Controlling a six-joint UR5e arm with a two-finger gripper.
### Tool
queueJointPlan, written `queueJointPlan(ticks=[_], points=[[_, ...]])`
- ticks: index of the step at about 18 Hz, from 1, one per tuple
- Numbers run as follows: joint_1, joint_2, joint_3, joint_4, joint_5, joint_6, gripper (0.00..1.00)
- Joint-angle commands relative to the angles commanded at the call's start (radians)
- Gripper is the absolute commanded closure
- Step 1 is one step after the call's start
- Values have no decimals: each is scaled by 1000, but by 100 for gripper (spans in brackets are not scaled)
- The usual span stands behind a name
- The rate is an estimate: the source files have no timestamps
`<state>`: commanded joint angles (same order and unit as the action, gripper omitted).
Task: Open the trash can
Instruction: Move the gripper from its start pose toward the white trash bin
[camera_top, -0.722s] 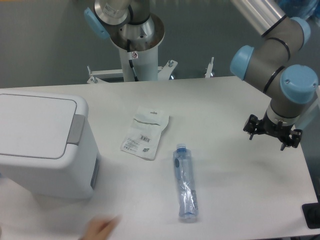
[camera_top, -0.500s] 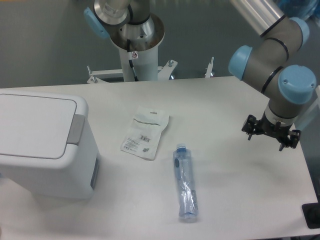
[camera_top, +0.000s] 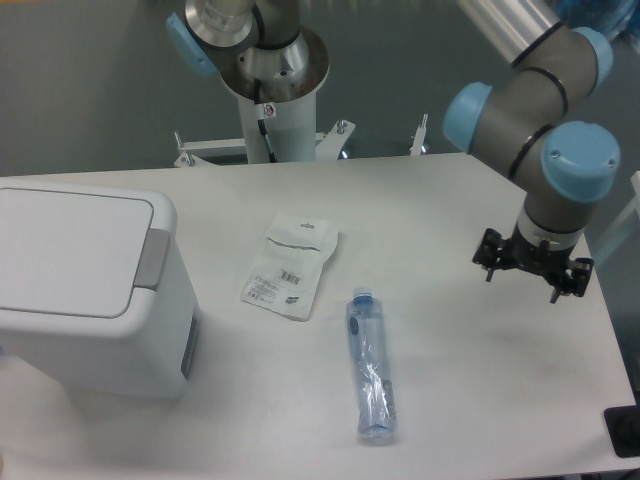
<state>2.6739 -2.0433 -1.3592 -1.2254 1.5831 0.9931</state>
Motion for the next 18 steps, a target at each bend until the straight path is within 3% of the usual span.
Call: queueJointPlan(ticks=[4, 7, 11, 15, 18], points=[[-61, 8, 6, -49, -26, -210, 0], [-101, 37, 5, -68, -46, -258, 0], [-123, 92, 9, -111, -156, -326, 0], [-134, 144, 15, -106, -342, -451, 0], [-140, 173, 15, -103, -361, -537, 0]])
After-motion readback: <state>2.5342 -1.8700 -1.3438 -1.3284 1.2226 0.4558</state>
